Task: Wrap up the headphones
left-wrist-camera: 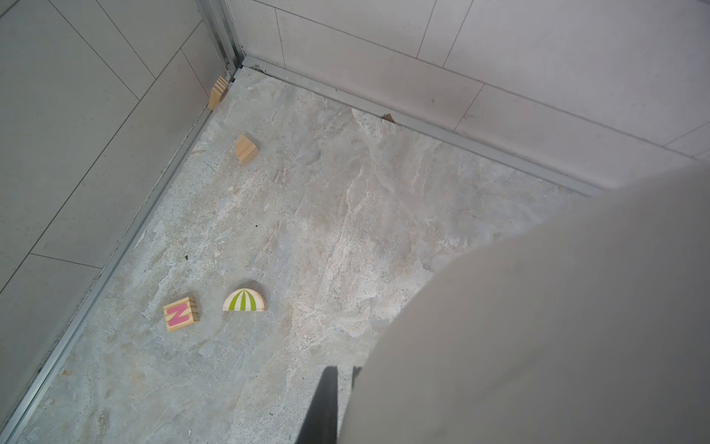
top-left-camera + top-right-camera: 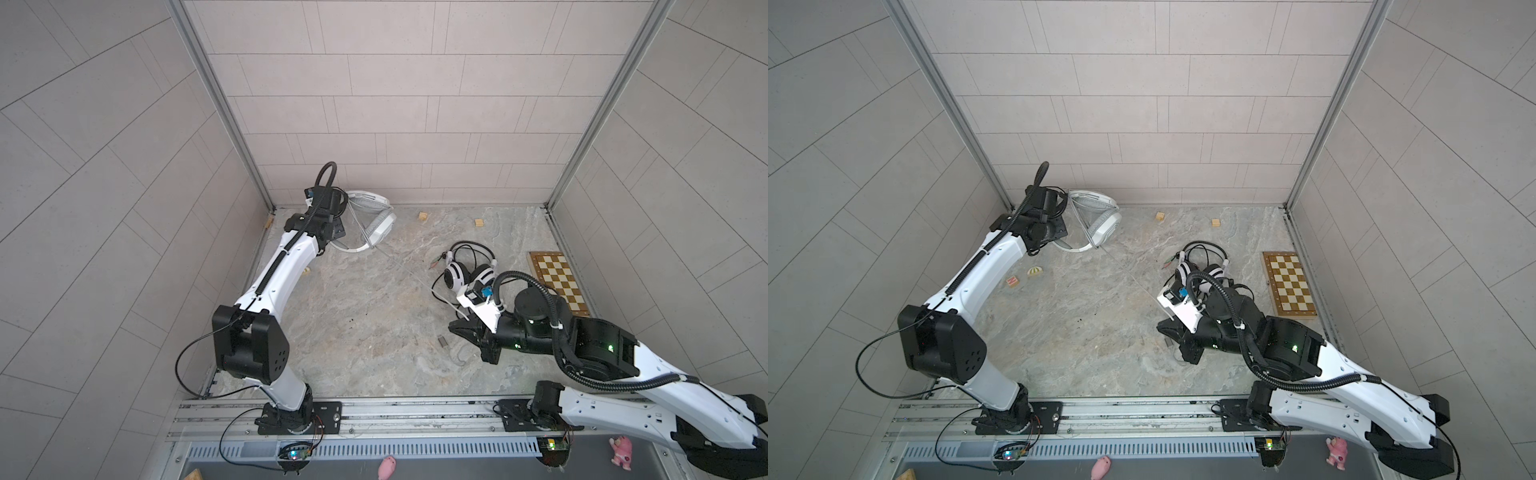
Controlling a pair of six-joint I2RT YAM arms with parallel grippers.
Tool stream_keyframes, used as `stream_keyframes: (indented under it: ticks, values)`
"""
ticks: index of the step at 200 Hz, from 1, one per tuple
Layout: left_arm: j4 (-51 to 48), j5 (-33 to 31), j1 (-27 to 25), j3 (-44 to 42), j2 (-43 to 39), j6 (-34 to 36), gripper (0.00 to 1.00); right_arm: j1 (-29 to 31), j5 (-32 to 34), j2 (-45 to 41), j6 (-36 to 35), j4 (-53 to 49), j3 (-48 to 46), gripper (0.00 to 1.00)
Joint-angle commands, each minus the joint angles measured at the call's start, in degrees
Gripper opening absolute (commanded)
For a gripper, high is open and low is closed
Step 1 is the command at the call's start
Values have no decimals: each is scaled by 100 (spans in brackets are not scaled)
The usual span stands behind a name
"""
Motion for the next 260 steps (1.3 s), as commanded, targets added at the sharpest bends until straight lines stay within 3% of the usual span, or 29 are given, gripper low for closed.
stream_keyframes:
  ticks: [1,26,70,105,134,174,232,260]
  values:
    - [130,-426,-347,-69,201,171,0,57,321,200,-614,-129,652,0]
    - [-218,-427,-846,-26,439,337,0,57,816,677,-1178,-370,1633,0]
    - [-253,467,-1283,-359,480,728,0,48,1669,1057,-2030,-89,2779,0]
    - [-313,563,-2214,-488,412,1332,0,-250,1797,1525,-2534,135,3370,1]
    - [-350,597,-2836,-848,268,1446,0,-1112,1171,1972,-2578,210,3752,1]
    - [-253,649,-3460,-1474,-150,1445,0,-2624,-148,2433,-2031,679,3854,1]
    - [367,827,-3720,-2412,-1680,1262,0,-3419,-384,3005,-1634,853,3532,2]
    - [651,1387,-3726,-2631,-2099,1382,0,-3654,-1041,3269,-1379,924,3320,2]
